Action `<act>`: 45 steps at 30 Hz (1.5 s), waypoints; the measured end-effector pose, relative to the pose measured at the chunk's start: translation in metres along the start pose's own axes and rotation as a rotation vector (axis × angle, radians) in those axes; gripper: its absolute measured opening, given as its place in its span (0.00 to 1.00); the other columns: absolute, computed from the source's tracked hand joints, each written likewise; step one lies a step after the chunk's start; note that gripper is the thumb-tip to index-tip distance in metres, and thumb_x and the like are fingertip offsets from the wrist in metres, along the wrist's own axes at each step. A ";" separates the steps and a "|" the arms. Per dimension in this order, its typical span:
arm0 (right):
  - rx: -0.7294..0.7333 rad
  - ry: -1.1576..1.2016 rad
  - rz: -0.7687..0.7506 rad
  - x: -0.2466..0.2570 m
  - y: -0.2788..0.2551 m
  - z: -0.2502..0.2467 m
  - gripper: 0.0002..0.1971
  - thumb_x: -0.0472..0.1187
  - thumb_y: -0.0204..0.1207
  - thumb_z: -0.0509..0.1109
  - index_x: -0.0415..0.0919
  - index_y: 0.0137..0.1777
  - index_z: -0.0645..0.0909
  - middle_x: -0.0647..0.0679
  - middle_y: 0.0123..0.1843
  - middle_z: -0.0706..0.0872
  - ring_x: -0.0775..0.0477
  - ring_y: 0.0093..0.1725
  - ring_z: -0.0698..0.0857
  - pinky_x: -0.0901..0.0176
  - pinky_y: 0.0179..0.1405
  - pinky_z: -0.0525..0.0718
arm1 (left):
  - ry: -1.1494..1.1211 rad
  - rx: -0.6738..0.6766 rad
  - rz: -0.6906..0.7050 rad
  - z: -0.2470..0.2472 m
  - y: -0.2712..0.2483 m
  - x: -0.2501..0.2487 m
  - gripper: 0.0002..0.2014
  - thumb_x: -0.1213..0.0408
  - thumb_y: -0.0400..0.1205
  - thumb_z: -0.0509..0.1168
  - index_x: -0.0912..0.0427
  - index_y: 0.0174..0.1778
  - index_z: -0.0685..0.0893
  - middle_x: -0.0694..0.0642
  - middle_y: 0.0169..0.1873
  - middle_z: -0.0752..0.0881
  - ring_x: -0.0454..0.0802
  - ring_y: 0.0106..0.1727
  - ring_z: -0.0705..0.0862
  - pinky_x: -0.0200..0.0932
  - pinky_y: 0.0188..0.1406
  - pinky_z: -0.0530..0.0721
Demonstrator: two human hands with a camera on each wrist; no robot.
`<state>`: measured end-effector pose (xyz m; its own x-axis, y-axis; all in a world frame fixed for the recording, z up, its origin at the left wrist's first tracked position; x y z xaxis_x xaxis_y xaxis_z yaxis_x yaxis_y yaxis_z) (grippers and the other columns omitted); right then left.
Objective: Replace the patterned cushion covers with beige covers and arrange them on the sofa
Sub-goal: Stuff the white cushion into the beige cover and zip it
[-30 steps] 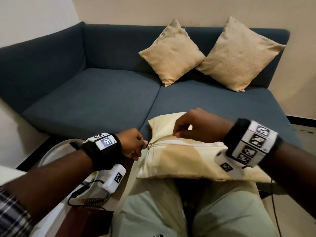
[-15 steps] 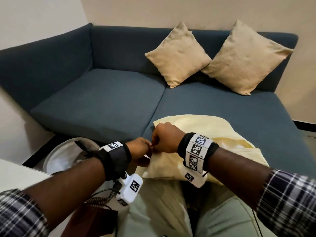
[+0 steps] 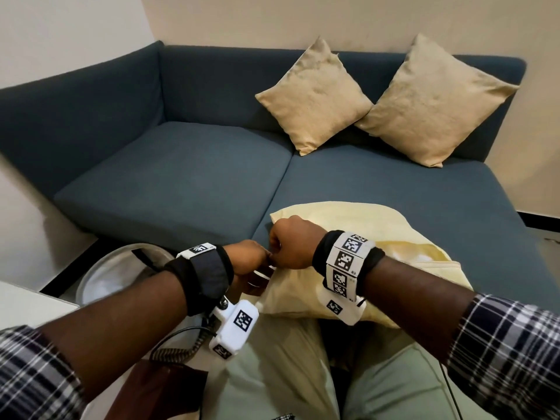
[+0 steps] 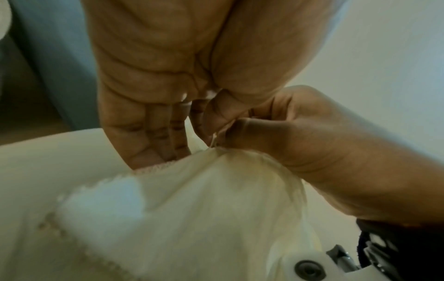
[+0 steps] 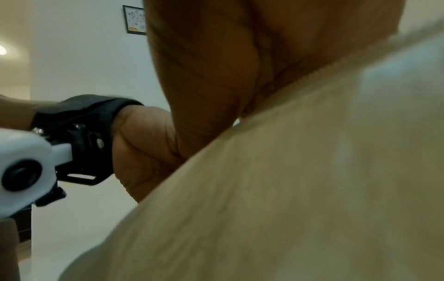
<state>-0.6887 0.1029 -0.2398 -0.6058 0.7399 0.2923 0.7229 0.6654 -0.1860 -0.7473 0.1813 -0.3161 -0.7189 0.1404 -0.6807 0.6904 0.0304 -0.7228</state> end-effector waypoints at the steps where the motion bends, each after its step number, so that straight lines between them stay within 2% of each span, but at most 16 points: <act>1: -0.006 -0.031 -0.006 0.000 0.000 0.001 0.11 0.52 0.71 0.76 0.44 0.42 0.87 0.45 0.41 0.87 0.41 0.40 0.87 0.51 0.42 0.90 | -0.014 -0.003 -0.014 0.000 0.001 0.002 0.11 0.69 0.85 0.56 0.59 0.47 0.85 0.58 0.41 0.84 0.56 0.37 0.82 0.47 0.43 0.83; 4: -0.009 -0.124 -0.030 0.002 -0.004 0.002 0.12 0.52 0.74 0.75 0.45 0.39 0.79 0.44 0.40 0.81 0.39 0.39 0.83 0.54 0.37 0.80 | -0.052 -0.010 -0.050 0.001 0.002 0.006 0.09 0.66 0.85 0.59 0.57 0.46 0.85 0.56 0.42 0.86 0.55 0.38 0.83 0.48 0.42 0.82; 7: -0.025 -0.089 -0.009 0.000 -0.005 0.001 0.11 0.49 0.74 0.75 0.45 0.39 0.77 0.43 0.40 0.80 0.39 0.39 0.80 0.54 0.38 0.79 | -0.044 -0.016 -0.052 0.001 0.003 0.006 0.09 0.64 0.84 0.62 0.58 0.43 0.86 0.56 0.41 0.87 0.54 0.40 0.84 0.48 0.43 0.82; 11: -0.029 0.010 0.058 -0.006 -0.002 0.002 0.09 0.48 0.69 0.76 0.42 0.41 0.84 0.43 0.40 0.86 0.41 0.40 0.87 0.50 0.41 0.90 | -0.046 -0.038 -0.029 0.001 0.004 0.004 0.09 0.64 0.84 0.59 0.58 0.49 0.85 0.58 0.46 0.85 0.56 0.42 0.83 0.48 0.44 0.82; 15: -0.054 0.034 0.078 -0.010 -0.002 0.007 0.09 0.47 0.70 0.76 0.42 0.45 0.87 0.43 0.43 0.88 0.41 0.42 0.88 0.49 0.45 0.91 | -0.050 -0.043 -0.010 0.004 0.006 0.001 0.11 0.68 0.85 0.56 0.57 0.51 0.85 0.59 0.49 0.83 0.56 0.41 0.82 0.47 0.43 0.82; 17: -0.090 0.038 0.090 -0.012 -0.001 0.007 0.11 0.48 0.71 0.76 0.42 0.47 0.87 0.42 0.45 0.88 0.39 0.44 0.87 0.51 0.44 0.89 | -0.054 -0.045 -0.006 0.004 0.006 0.000 0.12 0.67 0.86 0.55 0.57 0.52 0.85 0.59 0.49 0.84 0.56 0.41 0.82 0.46 0.44 0.81; 19: -0.117 0.039 0.100 -0.012 -0.001 0.005 0.13 0.49 0.72 0.77 0.41 0.50 0.87 0.41 0.48 0.88 0.37 0.47 0.87 0.53 0.44 0.86 | -0.057 -0.041 -0.010 0.006 0.005 -0.002 0.11 0.66 0.86 0.55 0.56 0.50 0.84 0.57 0.46 0.84 0.54 0.39 0.82 0.45 0.42 0.80; 22: -0.103 0.046 0.103 -0.012 -0.004 0.000 0.13 0.45 0.72 0.78 0.39 0.53 0.87 0.40 0.50 0.88 0.37 0.49 0.87 0.50 0.49 0.88 | -0.043 -0.044 -0.023 0.006 0.003 -0.002 0.12 0.70 0.85 0.55 0.57 0.43 0.82 0.56 0.41 0.83 0.53 0.37 0.80 0.43 0.38 0.77; 25: -0.098 0.070 0.107 -0.014 -0.005 -0.002 0.13 0.45 0.71 0.79 0.39 0.52 0.88 0.40 0.50 0.89 0.38 0.49 0.88 0.48 0.51 0.89 | -0.040 -0.057 -0.031 0.005 0.003 -0.001 0.11 0.70 0.85 0.54 0.59 0.43 0.81 0.57 0.42 0.83 0.53 0.39 0.80 0.43 0.40 0.78; 27: -0.096 0.088 0.118 -0.016 -0.005 0.000 0.16 0.49 0.69 0.80 0.40 0.51 0.87 0.42 0.48 0.89 0.39 0.48 0.88 0.47 0.51 0.89 | -0.046 -0.073 -0.029 0.004 0.003 -0.001 0.12 0.68 0.86 0.54 0.58 0.39 0.80 0.57 0.43 0.83 0.53 0.39 0.81 0.44 0.41 0.78; 30: -0.075 0.101 0.129 -0.018 -0.003 0.005 0.17 0.54 0.68 0.79 0.41 0.49 0.87 0.43 0.47 0.89 0.41 0.47 0.88 0.49 0.49 0.89 | -0.044 -0.070 -0.014 0.004 0.006 -0.001 0.11 0.65 0.85 0.57 0.55 0.40 0.82 0.55 0.41 0.84 0.53 0.40 0.81 0.44 0.41 0.77; 34: -0.073 0.125 0.132 -0.019 -0.002 0.004 0.15 0.52 0.67 0.81 0.42 0.46 0.89 0.45 0.45 0.90 0.43 0.45 0.89 0.49 0.48 0.91 | -0.041 -0.077 0.009 0.004 0.006 0.000 0.12 0.64 0.85 0.58 0.53 0.39 0.82 0.55 0.38 0.84 0.53 0.38 0.82 0.44 0.40 0.79; 38: -0.081 0.190 0.126 -0.024 -0.003 -0.003 0.07 0.44 0.69 0.81 0.42 0.42 0.92 0.47 0.42 0.92 0.45 0.45 0.89 0.49 0.48 0.91 | -0.051 -0.060 0.011 0.003 0.004 0.002 0.11 0.64 0.84 0.57 0.52 0.41 0.83 0.55 0.42 0.85 0.55 0.42 0.82 0.46 0.43 0.79; 40: -0.092 0.219 0.134 -0.026 -0.003 -0.005 0.07 0.44 0.69 0.81 0.41 0.43 0.92 0.46 0.43 0.92 0.46 0.46 0.89 0.49 0.48 0.91 | -0.065 -0.062 0.016 0.001 0.004 0.001 0.09 0.65 0.85 0.59 0.52 0.42 0.83 0.54 0.42 0.85 0.55 0.44 0.82 0.47 0.43 0.80; 42: -0.097 0.243 0.142 -0.027 -0.004 -0.004 0.09 0.46 0.69 0.82 0.43 0.45 0.92 0.48 0.45 0.91 0.47 0.47 0.88 0.52 0.49 0.90 | -0.059 -0.059 0.010 0.003 0.003 0.001 0.06 0.59 0.86 0.63 0.53 0.47 0.84 0.53 0.40 0.84 0.53 0.41 0.81 0.45 0.40 0.79; 45: -0.100 0.261 0.137 -0.025 -0.005 0.000 0.09 0.46 0.69 0.82 0.44 0.47 0.92 0.49 0.47 0.91 0.48 0.48 0.88 0.56 0.47 0.87 | -0.026 -0.075 0.026 0.004 0.005 -0.002 0.08 0.56 0.86 0.61 0.54 0.47 0.83 0.53 0.41 0.82 0.53 0.41 0.81 0.45 0.41 0.77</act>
<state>-0.6770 0.0812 -0.2464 -0.4038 0.7632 0.5045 0.8289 0.5386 -0.1514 -0.7427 0.1768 -0.3189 -0.7021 0.1164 -0.7025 0.7120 0.1015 -0.6948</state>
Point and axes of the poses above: each hand's wrist, its own y-axis towards the middle knuckle, its own z-axis out of the palm, x = y × z, the point moved 8 cm from there along y, towards the middle knuckle
